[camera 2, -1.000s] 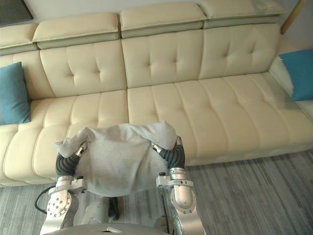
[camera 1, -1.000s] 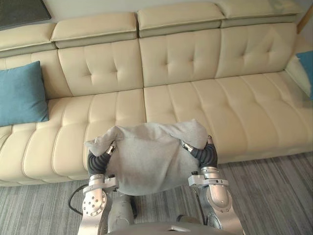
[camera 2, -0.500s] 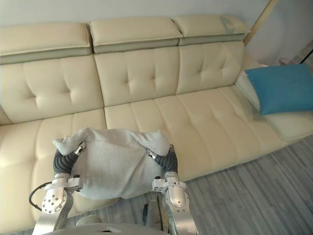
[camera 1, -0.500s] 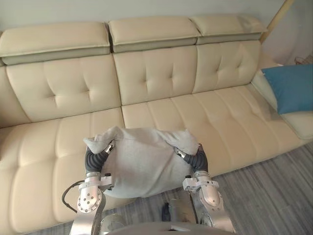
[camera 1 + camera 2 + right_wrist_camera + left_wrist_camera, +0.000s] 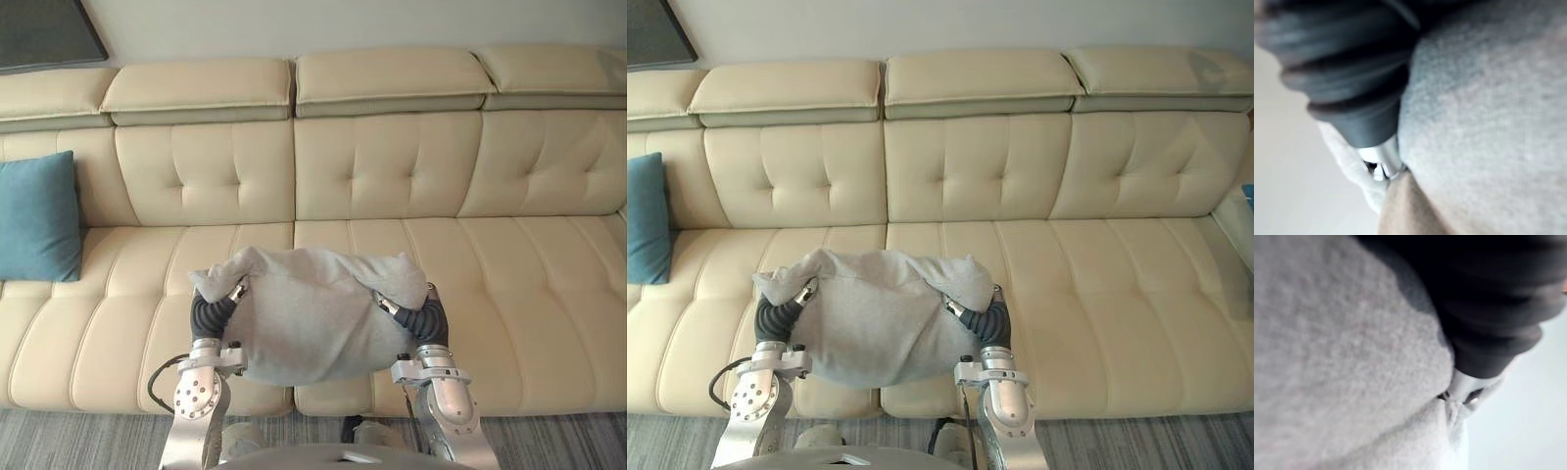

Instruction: Pick up cushions and gather them together orderly.

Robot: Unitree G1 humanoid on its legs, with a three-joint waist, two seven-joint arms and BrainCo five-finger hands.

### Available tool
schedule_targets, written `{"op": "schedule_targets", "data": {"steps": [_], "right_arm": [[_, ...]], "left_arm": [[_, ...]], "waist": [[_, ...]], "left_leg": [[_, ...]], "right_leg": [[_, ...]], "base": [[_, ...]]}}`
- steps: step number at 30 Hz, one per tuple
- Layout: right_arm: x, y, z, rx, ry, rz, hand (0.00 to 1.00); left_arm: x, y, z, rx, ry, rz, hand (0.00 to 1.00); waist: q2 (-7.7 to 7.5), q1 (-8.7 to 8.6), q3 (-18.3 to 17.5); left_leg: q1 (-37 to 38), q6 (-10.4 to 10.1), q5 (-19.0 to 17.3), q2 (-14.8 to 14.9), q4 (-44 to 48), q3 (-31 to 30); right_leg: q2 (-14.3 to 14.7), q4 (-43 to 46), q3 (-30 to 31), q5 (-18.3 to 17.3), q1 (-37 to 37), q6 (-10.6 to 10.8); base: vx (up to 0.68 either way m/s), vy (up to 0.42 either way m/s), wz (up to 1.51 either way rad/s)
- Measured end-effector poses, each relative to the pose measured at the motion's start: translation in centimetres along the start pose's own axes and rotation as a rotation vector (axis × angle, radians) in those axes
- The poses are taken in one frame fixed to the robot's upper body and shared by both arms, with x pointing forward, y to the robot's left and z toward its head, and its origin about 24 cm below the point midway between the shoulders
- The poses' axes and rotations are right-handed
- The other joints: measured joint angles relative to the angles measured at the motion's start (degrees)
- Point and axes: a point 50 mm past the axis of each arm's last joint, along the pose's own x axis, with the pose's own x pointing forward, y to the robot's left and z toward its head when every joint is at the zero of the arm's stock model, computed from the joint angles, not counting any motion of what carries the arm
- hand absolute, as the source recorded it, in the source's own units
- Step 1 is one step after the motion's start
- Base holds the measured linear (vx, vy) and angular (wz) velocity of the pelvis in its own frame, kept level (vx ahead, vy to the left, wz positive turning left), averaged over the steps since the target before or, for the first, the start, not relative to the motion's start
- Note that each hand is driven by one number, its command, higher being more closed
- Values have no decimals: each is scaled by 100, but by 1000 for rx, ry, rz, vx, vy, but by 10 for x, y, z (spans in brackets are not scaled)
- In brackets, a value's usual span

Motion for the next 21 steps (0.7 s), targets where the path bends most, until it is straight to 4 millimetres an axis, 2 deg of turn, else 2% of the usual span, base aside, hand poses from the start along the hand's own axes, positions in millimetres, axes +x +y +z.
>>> {"op": "schedule_targets", "data": {"steps": [2,6,10,14,16,17,18,20,21], "right_arm": [[-1,0,-1,10,5,-15,100],[0,1,0,15,2,-20,100],[15,10,12,41,-73,-41,100],[42,24,36,59,-207,-40,100],[69,42,58,57,-320,-20,100],[74,46,64,58,-344,-14,100],[87,53,79,68,-404,-14,100],[102,61,101,81,-484,-23,100],[106,63,105,79,-501,-28,100]], "left_arm": [[-1,0,-1,10,6,-13,100],[-1,0,-1,18,3,-22,100],[10,-2,8,-4,-43,17,100],[32,-6,31,-14,-156,78,100],[55,-5,57,16,-282,141,100],[60,-4,63,19,-309,154,100],[73,-4,79,23,-379,182,100],[87,-5,103,26,-476,208,100],[90,-6,108,30,-495,215,100]], "waist": [[-52,15,-39],[-171,31,-127],[-302,105,-235],[-309,193,-218],[-313,200,-179],[-310,204,-163],[-303,216,-57],[-290,256,149],[-292,268,157]], "left_leg": [[114,-95,54,-34,-282,127],[157,-101,58,-129,-509,261],[-90,-137,86,-257,-629,340],[-483,-95,142,-315,-487,358],[-928,-73,185,-311,-292,289],[-1031,-68,199,-309,-261,273],[-1225,-65,263,-310,-220,236],[-1403,-72,345,-303,-190,180],[-1462,-74,363,-305,-188,166]], "right_leg": [[-6,-74,26,108,4,26],[-45,-249,106,269,-4,91],[-81,-502,231,539,-239,154],[-150,-700,267,834,-487,163],[-157,-741,255,997,-853,129],[-158,-743,251,1028,-928,121],[-164,-743,229,1096,-1091,90],[-168,-741,186,1162,-1226,53],[-168,-739,183,1177,-1279,43]], "base": [[-23,55,-6],[-56,60,-11],[-90,48,-12],[-94,46,-1],[-134,3,4],[-124,-21,7],[-116,-34,10],[-135,-47,12],[-111,-45,11]]}}
